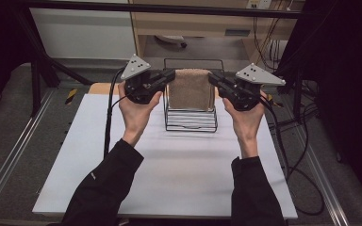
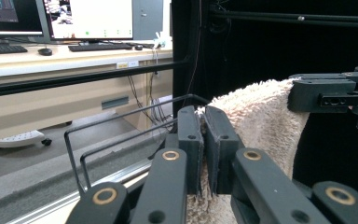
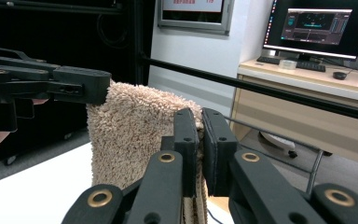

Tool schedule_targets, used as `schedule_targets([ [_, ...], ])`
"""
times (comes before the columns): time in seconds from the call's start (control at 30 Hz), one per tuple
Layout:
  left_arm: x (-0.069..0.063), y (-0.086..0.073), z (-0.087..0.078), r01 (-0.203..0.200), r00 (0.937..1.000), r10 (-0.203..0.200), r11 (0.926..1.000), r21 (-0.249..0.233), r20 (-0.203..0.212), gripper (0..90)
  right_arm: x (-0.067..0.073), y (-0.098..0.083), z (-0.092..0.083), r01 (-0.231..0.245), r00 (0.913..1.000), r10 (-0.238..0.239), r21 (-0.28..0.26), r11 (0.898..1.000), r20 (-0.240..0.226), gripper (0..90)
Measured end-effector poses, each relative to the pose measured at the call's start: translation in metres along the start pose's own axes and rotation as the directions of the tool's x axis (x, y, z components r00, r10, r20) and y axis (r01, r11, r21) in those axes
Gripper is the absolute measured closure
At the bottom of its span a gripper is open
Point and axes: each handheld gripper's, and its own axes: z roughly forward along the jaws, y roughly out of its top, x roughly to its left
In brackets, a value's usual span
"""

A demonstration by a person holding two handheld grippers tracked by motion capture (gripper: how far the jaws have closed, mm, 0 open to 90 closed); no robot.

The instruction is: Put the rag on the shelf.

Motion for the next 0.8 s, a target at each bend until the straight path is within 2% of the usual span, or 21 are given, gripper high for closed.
schedule_targets([
  [0.33, 0.002, 0.016, 0.008, -0.003, 1.0000, 0.003, 0.9997, -0.023, -0.006, 85.5, -0.008, 0.014, 0.004, 0.001, 0.9997, 0.000, -0.029, 1.000, 0.024, 85.4],
  [0.8, 0.012, 0.035, 0.016, -0.005, 0.9999, 0.004, 0.9987, -0.051, -0.016, 85.5, -0.016, 0.032, 0.015, 0.007, 0.9992, -0.005, -0.056, 0.998, 0.040, 85.4],
])
